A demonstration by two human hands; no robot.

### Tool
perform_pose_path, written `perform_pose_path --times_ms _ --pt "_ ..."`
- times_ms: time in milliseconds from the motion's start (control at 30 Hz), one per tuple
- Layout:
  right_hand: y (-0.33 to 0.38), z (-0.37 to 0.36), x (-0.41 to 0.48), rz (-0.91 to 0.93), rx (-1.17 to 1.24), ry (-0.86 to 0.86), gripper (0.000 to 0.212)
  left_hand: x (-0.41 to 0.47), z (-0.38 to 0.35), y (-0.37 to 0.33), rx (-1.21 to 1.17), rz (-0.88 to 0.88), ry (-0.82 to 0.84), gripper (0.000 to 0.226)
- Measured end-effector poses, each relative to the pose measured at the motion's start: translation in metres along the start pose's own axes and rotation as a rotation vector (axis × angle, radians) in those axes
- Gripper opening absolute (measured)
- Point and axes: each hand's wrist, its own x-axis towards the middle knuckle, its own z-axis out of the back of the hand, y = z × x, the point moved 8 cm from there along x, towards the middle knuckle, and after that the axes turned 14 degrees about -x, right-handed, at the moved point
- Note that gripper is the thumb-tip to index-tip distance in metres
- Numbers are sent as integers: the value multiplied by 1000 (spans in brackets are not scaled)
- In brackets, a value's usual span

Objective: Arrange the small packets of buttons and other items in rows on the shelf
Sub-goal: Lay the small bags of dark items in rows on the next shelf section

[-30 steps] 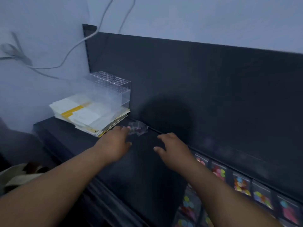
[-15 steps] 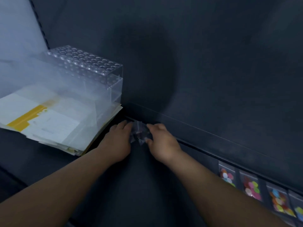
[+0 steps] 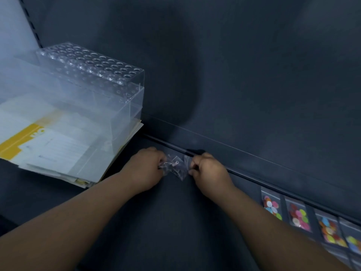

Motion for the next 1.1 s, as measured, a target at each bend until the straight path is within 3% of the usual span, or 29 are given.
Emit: perform_pose_path --times_ms 67,233,367,467,533,700,867,1000,1100 --pt "-9 3 -5 -56 110 -22 17 -4 3 -2 -38 -4 -52 5" --pt "-22 11 -17 -205 418 -110 17 -7 13 10 -352 107 -149 18" --pt "-5 12 -11 -119 312 -110 4 -7 19 16 -643 208 -283 18" --pt "18 -5 -6 -21 127 30 35 -10 11 24 -919 320 -314 18" --pt "27 -7 -5 1 35 -5 42 -12 5 26 -998 376 -301 15" --pt "17 -6 -9 -27 5 -46 13 -16 0 22 -1080 436 -299 16" --pt "-25 8 -43 -328 648 -74 27 -15 -16 -3 -1226 487 -184 14" --pt "-43 32 -85 -414 1008 -107 24 -21 -32 -45 -1281 515 -126 16" --pt "-59 50 -123 -436 1126 -134 22 -37 -50 -86 -1302 477 -29 19"
